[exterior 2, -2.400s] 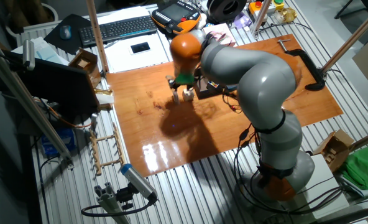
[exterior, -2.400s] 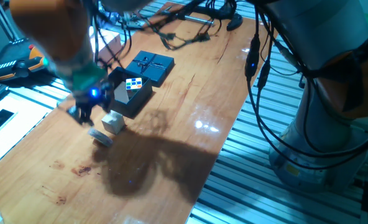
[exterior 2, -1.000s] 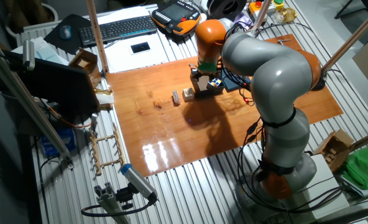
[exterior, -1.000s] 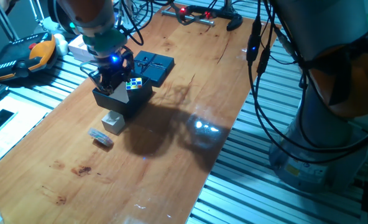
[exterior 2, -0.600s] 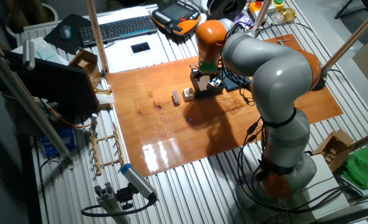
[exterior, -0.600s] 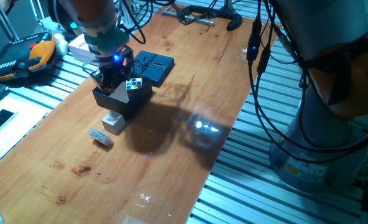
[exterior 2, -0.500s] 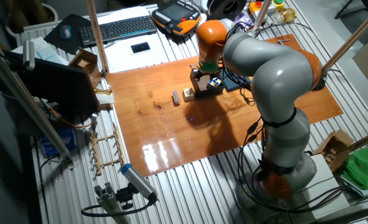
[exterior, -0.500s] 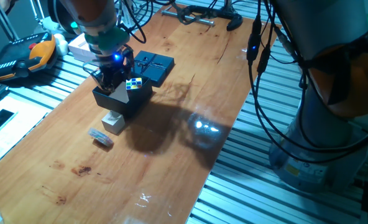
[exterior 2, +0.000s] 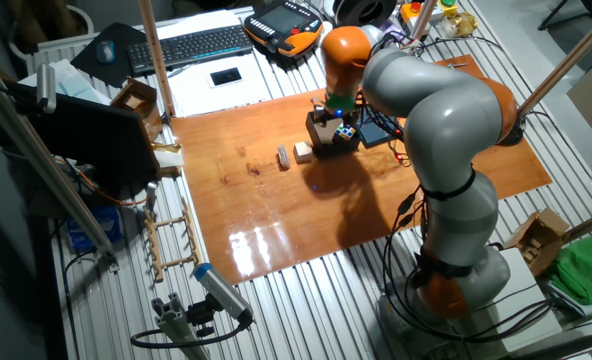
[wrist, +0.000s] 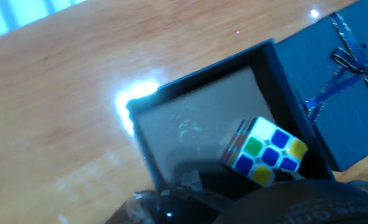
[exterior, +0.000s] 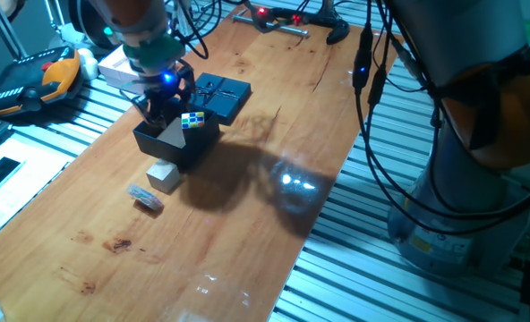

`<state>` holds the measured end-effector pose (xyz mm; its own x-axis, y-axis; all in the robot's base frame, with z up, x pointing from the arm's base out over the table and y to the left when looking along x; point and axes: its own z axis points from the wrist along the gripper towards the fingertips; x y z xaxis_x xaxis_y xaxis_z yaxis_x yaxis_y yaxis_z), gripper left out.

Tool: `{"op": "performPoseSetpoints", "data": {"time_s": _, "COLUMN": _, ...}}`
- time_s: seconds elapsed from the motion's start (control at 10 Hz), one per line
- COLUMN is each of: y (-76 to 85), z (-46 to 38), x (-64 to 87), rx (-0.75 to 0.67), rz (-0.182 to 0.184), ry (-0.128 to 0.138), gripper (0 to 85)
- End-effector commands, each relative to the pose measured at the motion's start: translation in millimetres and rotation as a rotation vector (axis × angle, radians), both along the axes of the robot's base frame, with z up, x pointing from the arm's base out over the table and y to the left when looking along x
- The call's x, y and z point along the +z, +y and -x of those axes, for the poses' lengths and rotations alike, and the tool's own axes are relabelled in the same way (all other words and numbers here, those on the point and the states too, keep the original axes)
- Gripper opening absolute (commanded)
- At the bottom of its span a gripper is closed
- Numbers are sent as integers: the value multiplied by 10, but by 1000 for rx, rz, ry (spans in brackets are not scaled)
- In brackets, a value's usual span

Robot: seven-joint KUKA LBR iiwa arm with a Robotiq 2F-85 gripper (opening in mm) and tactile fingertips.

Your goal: Take everything out of the gift box

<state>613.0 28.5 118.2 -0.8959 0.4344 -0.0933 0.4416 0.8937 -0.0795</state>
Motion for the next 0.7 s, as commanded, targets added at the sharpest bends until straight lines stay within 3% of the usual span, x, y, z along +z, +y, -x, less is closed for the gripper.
{"op": "performPoseSetpoints", "data": {"time_s": 0.0, "y": -34, "z": -5, "x": -36, "rx": -52, "rz": -3, "ry": -4, "gripper": 627}}
{"op": "performPoseSetpoints", "data": {"time_s": 0.4, "y": -191, "z": 9, "x": -221, "rx": -154, "rz": -22, "ry": -16, "gripper": 657}}
{"op": "performPoseSetpoints", "data": {"time_s": 0.6, "y": -253, "z": 30, "x": -302, "rx": -195, "rz": -32, "ry": -24, "gripper": 727}}
